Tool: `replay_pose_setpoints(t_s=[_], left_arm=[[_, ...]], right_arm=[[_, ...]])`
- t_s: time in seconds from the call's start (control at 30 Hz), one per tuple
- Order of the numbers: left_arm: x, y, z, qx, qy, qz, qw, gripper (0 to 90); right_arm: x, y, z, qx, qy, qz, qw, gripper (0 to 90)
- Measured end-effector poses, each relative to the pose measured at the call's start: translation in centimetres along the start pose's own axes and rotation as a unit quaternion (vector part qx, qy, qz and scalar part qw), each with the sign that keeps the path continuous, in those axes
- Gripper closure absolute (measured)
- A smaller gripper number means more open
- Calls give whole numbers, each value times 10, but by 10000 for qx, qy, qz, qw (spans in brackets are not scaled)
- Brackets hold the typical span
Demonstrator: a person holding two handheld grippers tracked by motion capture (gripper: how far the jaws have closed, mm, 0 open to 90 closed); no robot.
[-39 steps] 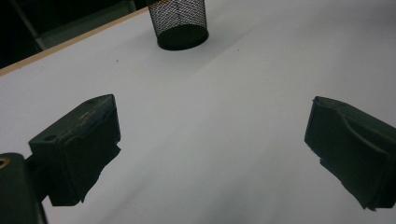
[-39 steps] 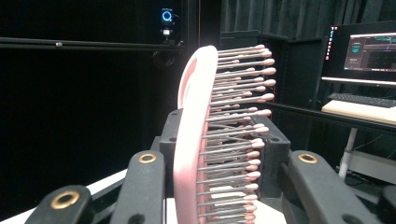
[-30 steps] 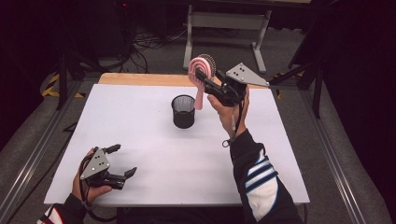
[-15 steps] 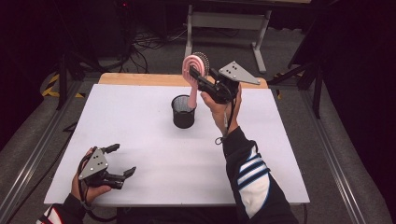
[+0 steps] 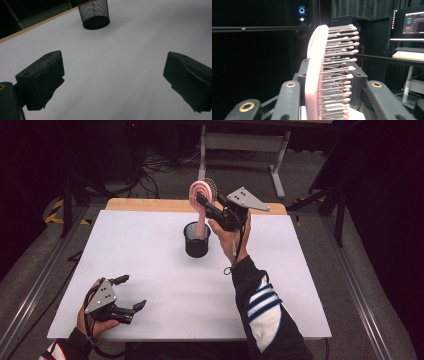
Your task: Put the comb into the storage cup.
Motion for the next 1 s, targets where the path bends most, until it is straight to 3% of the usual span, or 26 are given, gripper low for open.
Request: replay_pose_setpoints(t_s=[0.07,0.47,0.5,1.0], left_arm=[[0,0,0,-3,-26,1,10000,43],[0,-1,0,31,-10,11,10000,43],[0,-1,0,39,-9,25,10000,43],[1,-1,0,27,-1,-13,10000,45]], right_arm=[[7,-4,-1,53,-126,-6,9999,628],[33,-14,-9,210,-334,162,9991,628],[35,-15,-8,209,-456,167,9986,628],[52,-16,-7,227,-526,297,9979,628]])
Point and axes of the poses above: each handheld gripper's, and its own axes: y roughly backward along the jaws, x roughly out of its underside, z roughly to its left, the point moved 3 cm from there along -y, roughly forward along the jaws, and after that the axes turned 5 degrees about y, right-handed, at the moved point
